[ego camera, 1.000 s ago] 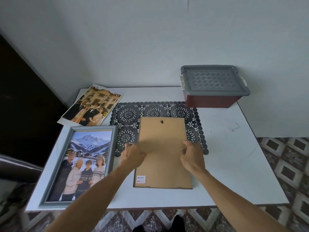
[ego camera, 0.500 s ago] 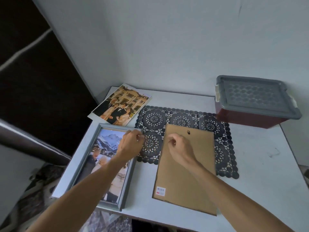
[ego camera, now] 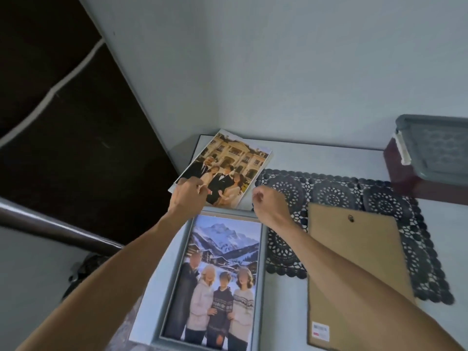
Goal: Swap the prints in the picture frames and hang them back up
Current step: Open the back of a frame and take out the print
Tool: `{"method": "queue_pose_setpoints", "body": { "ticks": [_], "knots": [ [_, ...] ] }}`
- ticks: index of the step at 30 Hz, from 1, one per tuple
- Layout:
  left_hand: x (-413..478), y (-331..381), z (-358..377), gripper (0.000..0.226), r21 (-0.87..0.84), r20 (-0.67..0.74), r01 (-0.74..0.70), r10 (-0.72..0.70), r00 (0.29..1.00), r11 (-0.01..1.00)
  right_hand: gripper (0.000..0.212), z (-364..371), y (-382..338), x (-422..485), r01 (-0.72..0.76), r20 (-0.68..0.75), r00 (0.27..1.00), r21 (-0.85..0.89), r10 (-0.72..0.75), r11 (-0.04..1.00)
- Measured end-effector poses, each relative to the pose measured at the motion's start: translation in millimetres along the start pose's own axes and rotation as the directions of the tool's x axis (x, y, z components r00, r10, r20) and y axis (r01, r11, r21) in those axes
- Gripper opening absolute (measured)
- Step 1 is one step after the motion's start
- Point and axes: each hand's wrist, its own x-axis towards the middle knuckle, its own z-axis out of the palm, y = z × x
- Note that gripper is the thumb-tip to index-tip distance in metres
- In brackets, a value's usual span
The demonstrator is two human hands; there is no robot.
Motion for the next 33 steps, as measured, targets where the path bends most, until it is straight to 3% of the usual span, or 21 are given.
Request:
{"method": "queue_pose_setpoints", "body": {
  "ticks": [4, 9, 15, 19, 26, 31, 33],
  "knots": [
    [29.8, -16.6, -4.1, 0.027, 0.008, 0.021, 0.018, -0.018, 1.0, 1.0, 0.025, 21.6, -5.8, 20.8, -0.07, 0.002, 0.998, -0.047, 0.07, 0.996],
    [62.1, -42.9, 0.9, 0.048, 0.132, 0.112, 0.152, -0.167, 0.98, 0.98, 0.022, 43.2, -7.9, 39.1, -0.189, -0.007, 0.982, -0.084, 0.189, 0.978],
    [75.6, -65.3, 6.0, 0.039, 0.102, 0.144, 0.211, -0.225, 0.964, 0.972, 0.02, 49.5, -11.7, 54.1, -0.297, -0.001, 0.954, -0.124, 0.299, 0.947],
    [73.4, -70.6, 5.4, 0.027, 0.085, 0.079, 0.209, -0.216, 0.973, 0.974, 0.023, 50.7, -14.2, 54.0, -0.338, -0.025, 0.941, -0.144, 0.338, 0.93],
    [66.2, -57.4, 10.5, 0.013, -0.172, 0.104, 0.287, -0.273, 0.956, 0.942, 0.037, 43.8, -12.6, 55.3, -0.427, -0.039, 0.903, -0.183, 0.428, 0.886],
    [61.9, -48.5, 14.6, 0.001, -0.417, 0.183, 0.435, -0.395, 0.9, 0.798, 0.025, 40.2, -8.9, 52.2, -0.395, -0.097, 0.919, -0.173, 0.383, 0.903],
    [57.3, -46.2, 15.9, 0.008, -0.463, 0.194, 0.459, -0.419, 0.887, 0.758, 0.029, 39.8, -10.0, 52.0, -0.359, -0.103, 0.932, -0.135, 0.347, 0.923]
  ]
}}
